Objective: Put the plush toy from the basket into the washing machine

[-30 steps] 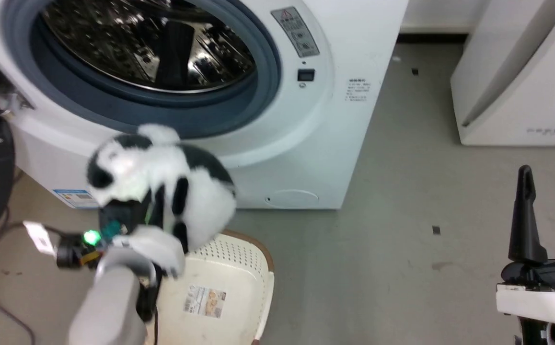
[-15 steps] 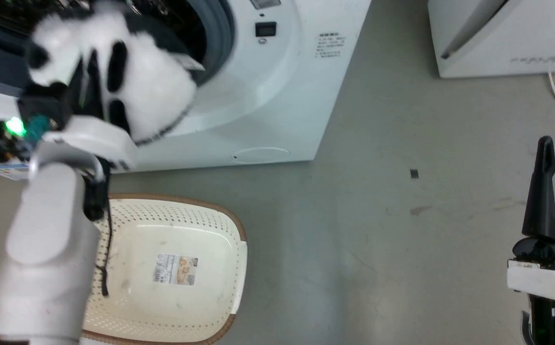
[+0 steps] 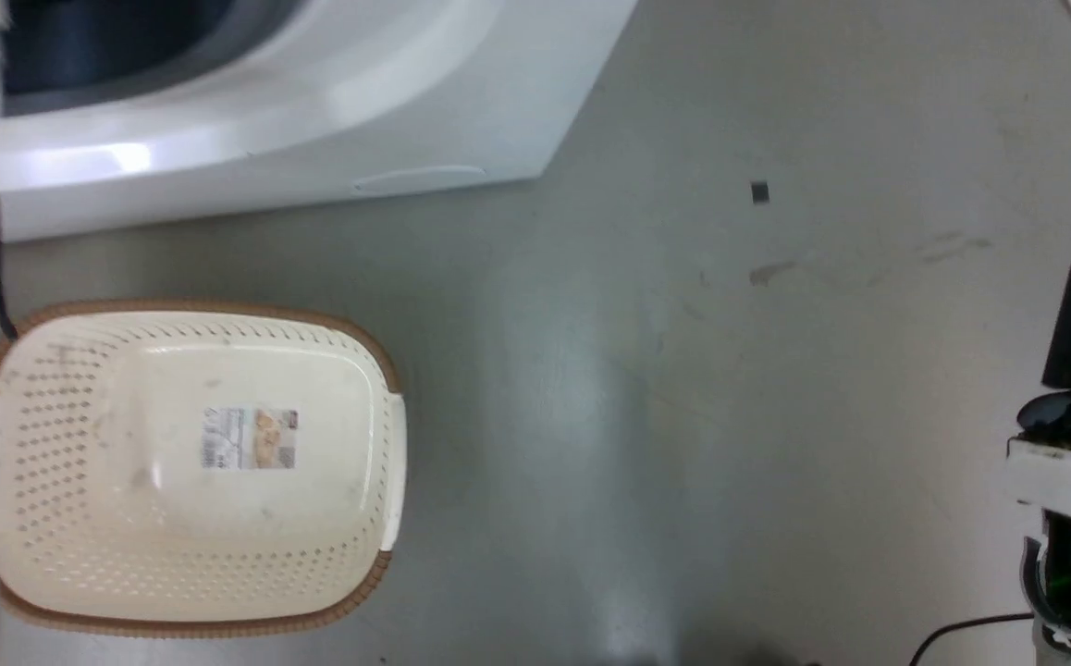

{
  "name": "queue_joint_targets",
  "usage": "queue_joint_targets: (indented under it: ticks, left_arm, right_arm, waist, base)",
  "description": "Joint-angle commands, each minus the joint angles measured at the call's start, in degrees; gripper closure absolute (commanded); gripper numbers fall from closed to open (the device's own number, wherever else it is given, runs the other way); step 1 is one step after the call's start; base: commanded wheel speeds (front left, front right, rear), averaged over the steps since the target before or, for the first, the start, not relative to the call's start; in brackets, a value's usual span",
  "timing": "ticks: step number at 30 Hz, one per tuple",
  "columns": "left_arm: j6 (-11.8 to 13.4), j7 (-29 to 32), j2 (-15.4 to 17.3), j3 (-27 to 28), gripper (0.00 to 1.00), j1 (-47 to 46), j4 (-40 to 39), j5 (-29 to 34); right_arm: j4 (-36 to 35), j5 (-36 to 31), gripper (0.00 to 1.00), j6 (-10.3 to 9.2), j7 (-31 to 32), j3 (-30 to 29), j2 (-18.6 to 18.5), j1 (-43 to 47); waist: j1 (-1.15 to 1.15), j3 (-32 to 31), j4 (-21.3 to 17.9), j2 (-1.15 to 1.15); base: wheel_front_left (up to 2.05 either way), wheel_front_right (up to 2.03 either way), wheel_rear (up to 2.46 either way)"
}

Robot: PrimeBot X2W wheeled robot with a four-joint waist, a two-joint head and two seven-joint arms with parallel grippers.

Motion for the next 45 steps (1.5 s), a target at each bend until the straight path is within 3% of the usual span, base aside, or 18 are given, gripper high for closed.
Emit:
queue_joint_targets:
  ticks: [1, 8, 14, 15, 16, 24, 32, 45]
  left_arm:
    - [-0.1, 0.1, 0.7, -0.1, 1.00, -2.1, 1.1, 0.5]
    - [0.8, -0.6, 2.1, -0.9, 1.00, -10.9, 5.3, 1.5]
    - [2.2, -1.1, 1.5, -1.1, 1.00, -14.1, 7.4, 1.5]
    - [2.7, -1.1, 1.4, -1.3, 0.83, -13.9, 7.5, 1.7]
    - [2.9, -1.2, 1.2, -1.5, 0.00, -13.6, 7.4, 1.9]
    - [3.0, -1.3, -0.4, -1.2, 0.00, -7.6, 5.6, 0.4]
    - [4.2, -1.3, -4.6, -0.1, 0.00, 6.7, 1.0, -1.8]
    - [4.2, -1.3, -11.5, 1.1, 0.00, 32.2, -16.0, -1.3]
  right_arm:
    - [-0.1, 0.4, 0.00, 0.03, -0.2, -0.3, -0.1, -1.1]
    - [-0.5, 0.7, 0.00, 0.03, -0.2, 0.4, -0.1, -1.9]
    - [-0.8, 0.5, 0.00, 0.03, -0.2, 0.4, -0.1, -2.3]
    - [-0.8, 0.5, 0.00, 0.03, -0.2, 0.4, -0.1, -2.3]
    - [-0.7, 0.4, 0.00, 0.03, -0.2, 0.3, -0.1, -2.3]
    - [-0.1, -0.5, 0.00, 0.03, -0.2, 0.7, -0.1, -1.9]
    - [1.5, -3.5, 0.00, 0.03, -0.2, 2.2, -0.1, 0.9]
    - [4.7, -8.1, 0.00, 0.03, -0.3, 2.6, -0.1, 6.9]
  waist:
    - [-0.01, 4.7, -2.2, 0.00]
    - [-0.01, 8.5, -3.1, 0.00]
    - [-0.01, 9.8, -2.8, 0.00]
    - [-0.01, 9.7, -2.6, 0.00]
    - [-0.01, 9.6, -2.4, 0.00]
    - [-0.01, 6.2, -0.7, 0.00]
    - [-0.01, -3.6, 2.2, 0.00]
    - [-0.01, -19.0, 8.6, 0.00]
  base:
    - [0.00, 0.00, 0.00]
    - [0.00, 0.00, 0.00]
    - [0.00, 0.00, 0.00]
    - [0.00, 0.00, 0.00]
    - [0.00, 0.00, 0.00]
    - [0.00, 0.00, 0.00]
    - [0.00, 0.00, 0.00]
    - [0.00, 0.00, 0.00]
